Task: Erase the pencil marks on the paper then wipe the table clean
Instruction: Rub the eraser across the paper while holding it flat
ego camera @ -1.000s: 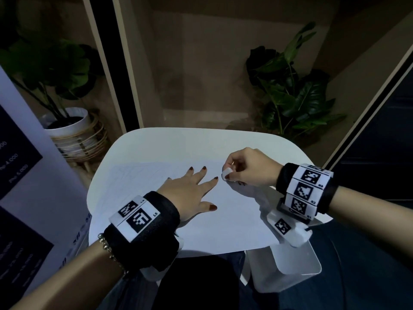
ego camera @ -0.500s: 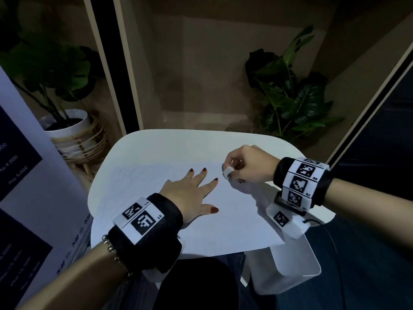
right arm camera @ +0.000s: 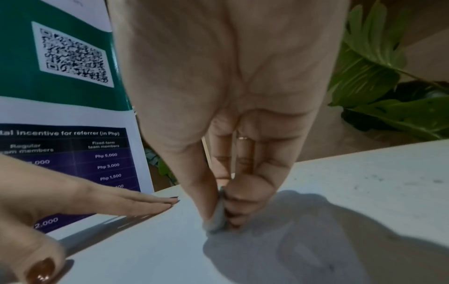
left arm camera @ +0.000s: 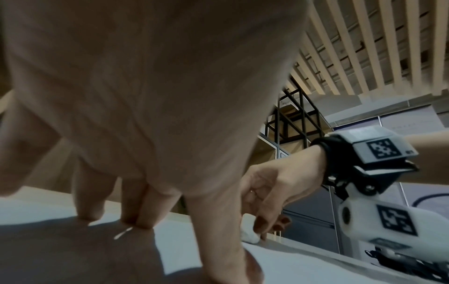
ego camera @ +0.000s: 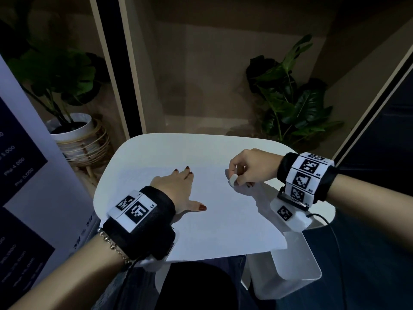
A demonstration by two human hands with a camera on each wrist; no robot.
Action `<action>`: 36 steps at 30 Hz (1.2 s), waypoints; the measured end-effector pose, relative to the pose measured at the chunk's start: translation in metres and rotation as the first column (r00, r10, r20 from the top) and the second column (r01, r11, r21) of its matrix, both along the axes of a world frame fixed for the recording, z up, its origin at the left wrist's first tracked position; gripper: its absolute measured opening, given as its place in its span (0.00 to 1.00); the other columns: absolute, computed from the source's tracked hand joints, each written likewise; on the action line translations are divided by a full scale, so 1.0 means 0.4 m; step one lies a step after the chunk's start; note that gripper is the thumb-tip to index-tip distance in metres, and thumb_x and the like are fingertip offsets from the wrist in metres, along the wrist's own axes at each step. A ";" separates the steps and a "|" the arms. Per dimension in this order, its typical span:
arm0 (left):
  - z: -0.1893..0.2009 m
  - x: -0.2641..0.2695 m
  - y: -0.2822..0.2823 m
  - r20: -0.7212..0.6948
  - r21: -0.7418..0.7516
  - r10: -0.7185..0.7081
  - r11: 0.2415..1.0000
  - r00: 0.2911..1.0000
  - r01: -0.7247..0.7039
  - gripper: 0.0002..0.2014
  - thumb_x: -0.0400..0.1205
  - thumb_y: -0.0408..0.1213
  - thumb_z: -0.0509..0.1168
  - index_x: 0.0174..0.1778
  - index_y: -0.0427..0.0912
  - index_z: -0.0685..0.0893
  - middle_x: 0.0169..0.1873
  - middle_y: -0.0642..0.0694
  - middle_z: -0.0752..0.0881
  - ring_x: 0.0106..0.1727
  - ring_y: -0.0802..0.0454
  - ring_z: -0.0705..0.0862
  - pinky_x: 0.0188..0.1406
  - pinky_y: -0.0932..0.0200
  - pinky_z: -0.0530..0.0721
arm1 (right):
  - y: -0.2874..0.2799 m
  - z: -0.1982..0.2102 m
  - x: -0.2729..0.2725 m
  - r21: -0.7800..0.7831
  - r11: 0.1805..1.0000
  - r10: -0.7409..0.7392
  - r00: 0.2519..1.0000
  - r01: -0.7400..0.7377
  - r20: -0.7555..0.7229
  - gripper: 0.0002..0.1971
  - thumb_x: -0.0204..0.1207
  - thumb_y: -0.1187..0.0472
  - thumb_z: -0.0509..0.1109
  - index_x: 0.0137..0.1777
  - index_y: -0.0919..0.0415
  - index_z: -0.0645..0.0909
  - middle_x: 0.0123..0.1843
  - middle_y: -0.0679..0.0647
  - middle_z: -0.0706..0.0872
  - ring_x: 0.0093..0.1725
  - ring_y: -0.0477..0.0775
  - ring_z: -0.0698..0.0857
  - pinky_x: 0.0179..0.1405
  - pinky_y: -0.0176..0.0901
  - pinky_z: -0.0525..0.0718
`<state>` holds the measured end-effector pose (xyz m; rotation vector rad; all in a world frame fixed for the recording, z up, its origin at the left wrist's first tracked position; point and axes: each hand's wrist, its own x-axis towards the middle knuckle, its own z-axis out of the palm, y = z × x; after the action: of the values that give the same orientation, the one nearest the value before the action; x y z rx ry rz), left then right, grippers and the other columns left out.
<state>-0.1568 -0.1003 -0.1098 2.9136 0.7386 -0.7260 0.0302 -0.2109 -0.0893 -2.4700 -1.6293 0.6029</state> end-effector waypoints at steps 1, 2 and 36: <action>0.001 0.000 -0.001 0.005 0.004 0.000 1.000 1.000 0.000 0.48 0.82 0.68 0.55 0.87 0.42 0.41 0.87 0.51 0.40 0.87 0.49 0.47 0.79 0.44 0.66 | 0.008 0.003 -0.004 0.029 1.000 0.001 1.000 -0.002 0.014 0.04 0.74 0.59 0.76 0.47 0.55 0.87 0.34 0.45 0.87 0.36 0.43 0.81 0.38 0.38 0.80; 0.001 -0.001 0.000 0.011 0.005 0.000 1.000 1.000 0.000 0.48 0.81 0.68 0.55 0.87 0.42 0.42 0.87 0.51 0.41 0.87 0.49 0.47 0.79 0.44 0.66 | 0.018 0.005 -0.009 0.066 0.998 -0.001 1.000 0.000 0.016 0.03 0.74 0.60 0.75 0.46 0.55 0.86 0.32 0.44 0.86 0.35 0.43 0.81 0.40 0.41 0.82; -0.022 -0.006 0.009 -0.045 0.057 0.120 0.991 0.992 -0.118 0.53 0.77 0.76 0.49 0.86 0.44 0.37 0.86 0.50 0.37 0.87 0.44 0.44 0.82 0.32 0.48 | 0.138 -0.021 -0.118 0.054 0.975 0.219 0.973 -0.216 -0.076 0.06 0.73 0.56 0.78 0.49 0.53 0.88 0.42 0.49 0.91 0.43 0.46 0.85 0.48 0.41 0.83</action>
<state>-0.1591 -0.0966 -0.1187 2.8777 0.9420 -0.7790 -0.0170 -0.1557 -0.0976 -2.2212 -1.8741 0.6748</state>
